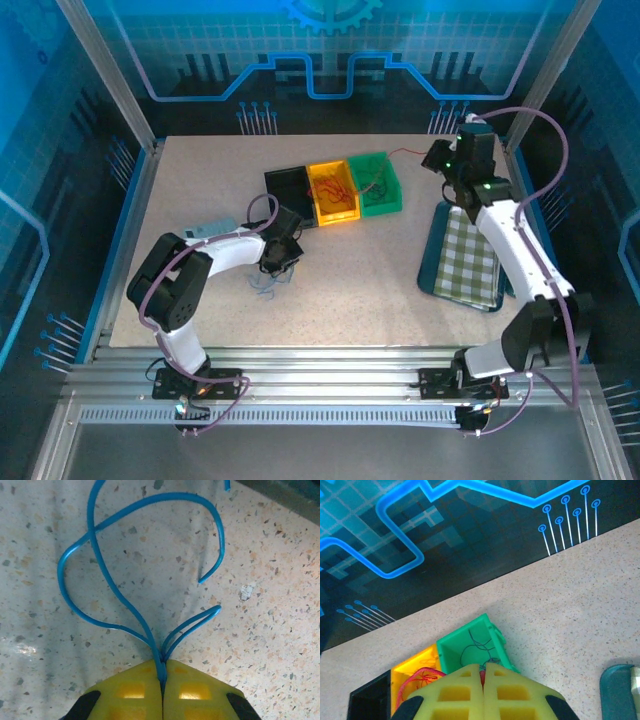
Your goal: Untangle the cables
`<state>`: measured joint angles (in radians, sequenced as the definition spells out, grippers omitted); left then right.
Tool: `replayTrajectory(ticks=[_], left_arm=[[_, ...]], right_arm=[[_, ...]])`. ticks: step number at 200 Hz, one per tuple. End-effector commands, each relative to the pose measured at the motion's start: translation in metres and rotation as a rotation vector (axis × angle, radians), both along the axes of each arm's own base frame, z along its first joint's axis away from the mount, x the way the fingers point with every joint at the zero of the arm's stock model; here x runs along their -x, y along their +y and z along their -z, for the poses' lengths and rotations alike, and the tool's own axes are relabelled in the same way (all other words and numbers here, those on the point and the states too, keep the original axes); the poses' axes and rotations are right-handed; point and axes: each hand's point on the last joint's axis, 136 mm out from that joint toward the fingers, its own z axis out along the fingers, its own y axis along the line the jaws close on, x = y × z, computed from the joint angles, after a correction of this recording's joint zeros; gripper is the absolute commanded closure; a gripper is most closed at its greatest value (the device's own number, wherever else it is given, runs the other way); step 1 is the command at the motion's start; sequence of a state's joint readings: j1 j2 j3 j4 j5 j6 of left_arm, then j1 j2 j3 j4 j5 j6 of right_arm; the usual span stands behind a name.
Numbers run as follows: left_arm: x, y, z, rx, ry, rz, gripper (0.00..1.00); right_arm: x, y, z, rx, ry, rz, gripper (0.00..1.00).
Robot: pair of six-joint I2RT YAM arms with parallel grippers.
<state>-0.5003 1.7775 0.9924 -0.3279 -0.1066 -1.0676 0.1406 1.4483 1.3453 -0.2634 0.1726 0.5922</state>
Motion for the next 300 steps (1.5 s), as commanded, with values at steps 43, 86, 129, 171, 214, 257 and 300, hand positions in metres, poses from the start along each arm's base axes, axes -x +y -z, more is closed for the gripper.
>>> replayTrajectory(ticks=[43, 86, 129, 171, 214, 257, 300], left_arm=[[0.013, -0.013, 0.032, 0.039, 0.092, 0.055, 1.00], [0.010, -0.006, 0.033, 0.040, 0.103, 0.052, 1.00], [0.002, -0.007, 0.032, 0.045, 0.108, 0.062, 1.00], [-0.006, -0.009, 0.034, 0.052, 0.112, 0.069, 1.00], [-0.008, -0.013, 0.038, 0.065, 0.122, 0.067, 1.00], [-0.003, -0.010, 0.041, 0.064, 0.128, 0.053, 1.00], [0.003, -0.006, 0.042, 0.059, 0.131, 0.048, 1.00]], right_arm=[[-0.035, 0.020, -0.007, 0.231, -0.024, 0.151, 1.00], [-0.053, 0.040, -0.012, 0.373, -0.045, 0.162, 1.00], [-0.060, 0.036, -0.011, 0.468, -0.010, 0.199, 1.00], [-0.054, 0.034, -0.014, 0.529, 0.004, 0.188, 1.00], [-0.052, 0.059, -0.014, 0.569, -0.002, 0.082, 1.00], [-0.050, 0.101, -0.004, 0.696, 0.003, -0.043, 1.00], [-0.050, 0.144, 0.025, 0.748, 0.057, -0.183, 1.00]])
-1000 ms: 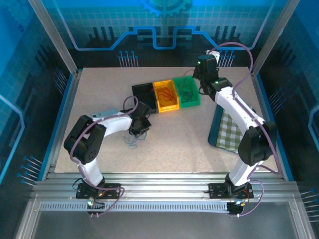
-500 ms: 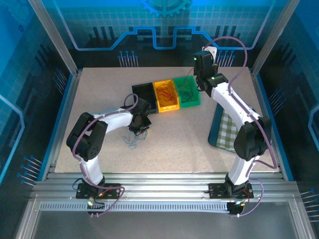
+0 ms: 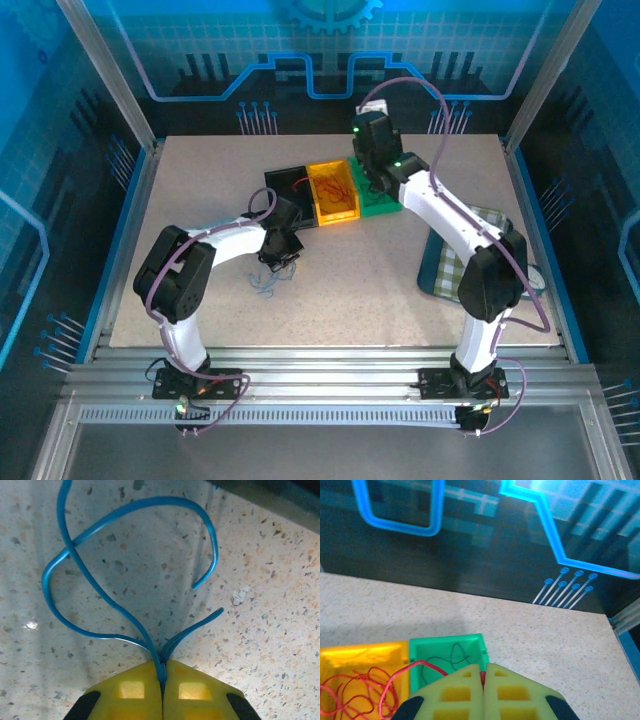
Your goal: Untangle the cables
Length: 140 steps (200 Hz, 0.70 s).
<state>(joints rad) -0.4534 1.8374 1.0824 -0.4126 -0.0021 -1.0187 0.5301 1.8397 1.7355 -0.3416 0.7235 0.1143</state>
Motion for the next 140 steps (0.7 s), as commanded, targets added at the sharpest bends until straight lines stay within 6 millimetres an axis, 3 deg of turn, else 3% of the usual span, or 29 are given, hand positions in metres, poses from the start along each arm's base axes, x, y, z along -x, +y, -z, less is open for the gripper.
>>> replayTrajectory(ticks=[1, 71, 140], left_arm=[[0.009, -0.003, 0.040, 0.010, 0.047, 0.013, 1.00], [0.011, 0.000, 0.036, -0.008, 0.045, 0.023, 1.00], [0.010, -0.001, 0.037, -0.017, 0.064, 0.034, 1.00]], right_arm=[[-0.003, 0.019, 0.017, 0.054, 0.066, -0.053, 1.00], [-0.017, 0.057, 0.067, 0.070, 0.193, -0.148, 1.00], [-0.018, 0.095, 0.118, 0.058, 0.290, -0.278, 1.00]])
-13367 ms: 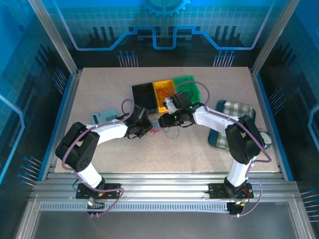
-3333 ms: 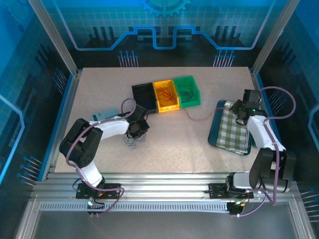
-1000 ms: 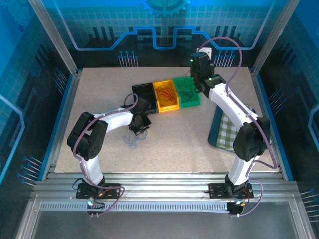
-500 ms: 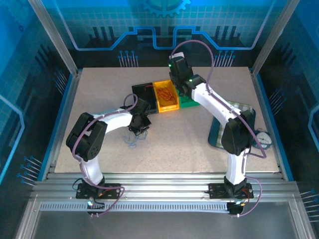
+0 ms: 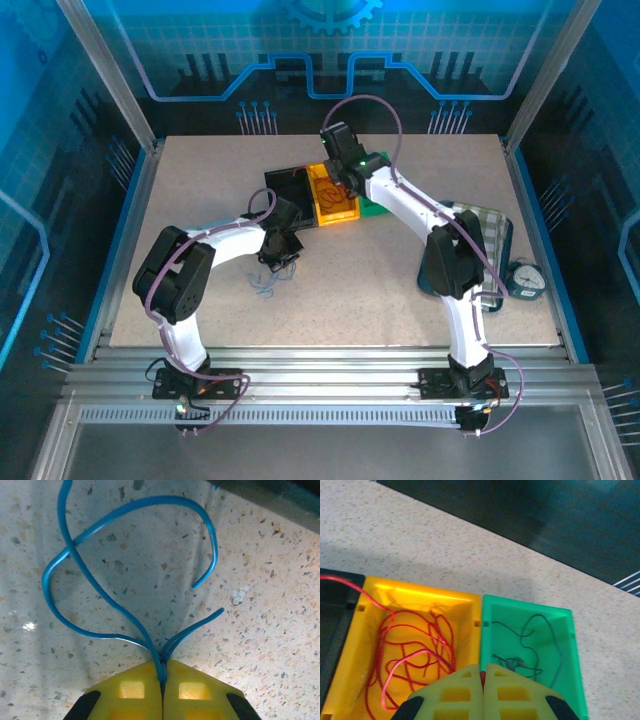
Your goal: Untangle the cables
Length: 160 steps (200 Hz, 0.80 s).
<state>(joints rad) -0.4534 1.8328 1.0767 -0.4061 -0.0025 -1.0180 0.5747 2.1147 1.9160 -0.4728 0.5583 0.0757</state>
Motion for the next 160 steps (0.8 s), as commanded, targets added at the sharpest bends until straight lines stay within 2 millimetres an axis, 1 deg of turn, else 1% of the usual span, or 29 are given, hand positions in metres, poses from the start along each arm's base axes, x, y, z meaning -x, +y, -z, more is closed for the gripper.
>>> replayTrajectory(ticks=[1, 27, 74, 89, 126, 138, 140, 144, 160], left_arm=[[0.010, -0.001, 0.038, -0.020, 0.070, 0.034, 1.00], [0.009, -0.001, 0.035, -0.025, 0.077, 0.043, 1.00], [0.011, 0.001, 0.030, -0.044, 0.093, 0.054, 1.00], [0.011, 0.002, 0.027, -0.050, 0.094, 0.058, 1.00], [0.009, 0.003, 0.022, -0.062, 0.093, 0.060, 1.00], [0.008, 0.003, 0.021, -0.065, 0.092, 0.058, 1.00], [0.008, 0.003, 0.021, -0.065, 0.091, 0.058, 1.00], [0.008, 0.003, 0.021, -0.066, 0.092, 0.057, 1.00], [0.006, 0.003, 0.019, -0.066, 0.089, 0.051, 1.00]], right_arm=[[0.003, 0.025, 0.019, -0.015, 0.049, -0.081, 1.00], [0.003, 0.030, 0.040, -0.022, 0.092, -0.092, 1.00], [-0.003, 0.036, 0.071, -0.086, 0.152, -0.097, 1.00], [-0.007, 0.036, 0.078, -0.118, 0.169, -0.089, 1.00], [-0.010, 0.034, 0.101, -0.186, 0.227, -0.061, 1.00], [-0.010, 0.035, 0.101, -0.206, 0.235, -0.059, 1.00], [-0.010, 0.035, 0.113, -0.198, 0.255, -0.055, 1.00], [-0.009, 0.034, 0.118, -0.197, 0.265, -0.050, 1.00], [-0.007, 0.036, 0.122, -0.204, 0.279, -0.051, 1.00]])
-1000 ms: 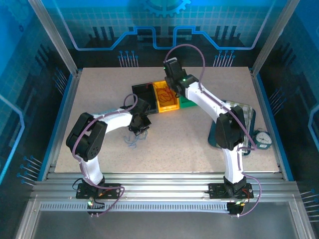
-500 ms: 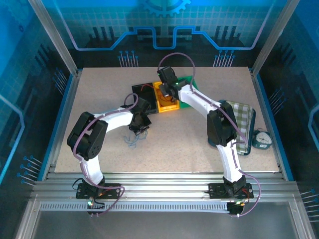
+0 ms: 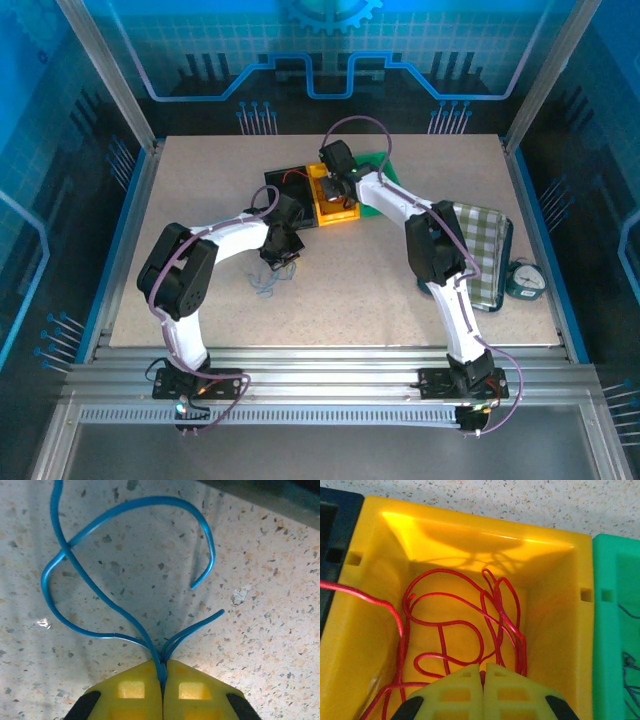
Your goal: Untangle the cables
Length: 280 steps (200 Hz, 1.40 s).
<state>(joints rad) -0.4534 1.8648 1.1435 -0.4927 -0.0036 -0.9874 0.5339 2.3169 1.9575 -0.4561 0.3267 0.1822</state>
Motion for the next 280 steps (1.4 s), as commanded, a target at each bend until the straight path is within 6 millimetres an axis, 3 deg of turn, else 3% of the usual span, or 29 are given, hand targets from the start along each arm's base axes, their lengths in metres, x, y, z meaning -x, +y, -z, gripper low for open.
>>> replayTrajectory(ticks=[1, 30, 64, 112, 170, 239, 280], left_arm=[[0.006, 0.003, 0.021, -0.035, 0.049, 0.022, 1.00], [0.002, 0.001, 0.019, -0.029, 0.032, 0.010, 1.00], [-0.003, -0.001, 0.016, -0.019, 0.018, -0.002, 1.00], [-0.007, -0.003, 0.011, -0.009, 0.002, 0.003, 1.00], [-0.015, -0.010, 0.002, 0.018, -0.030, 0.008, 1.00], [-0.015, -0.003, -0.006, 0.066, -0.065, -0.047, 1.00], [-0.012, 0.010, -0.009, 0.118, -0.055, -0.119, 1.00]], right_arm=[[0.005, 0.012, 0.017, -0.057, 0.064, -0.007, 1.00], [0.008, 0.013, 0.010, -0.074, 0.060, -0.011, 0.99], [0.011, 0.012, -0.021, -0.115, 0.010, -0.015, 0.72], [0.011, 0.011, -0.058, -0.163, -0.061, -0.025, 0.61], [0.015, 0.013, -0.077, -0.200, -0.089, -0.053, 0.53], [0.019, 0.024, -0.075, -0.240, -0.076, -0.108, 0.58], [0.020, 0.053, -0.080, -0.314, -0.040, -0.219, 0.56]])
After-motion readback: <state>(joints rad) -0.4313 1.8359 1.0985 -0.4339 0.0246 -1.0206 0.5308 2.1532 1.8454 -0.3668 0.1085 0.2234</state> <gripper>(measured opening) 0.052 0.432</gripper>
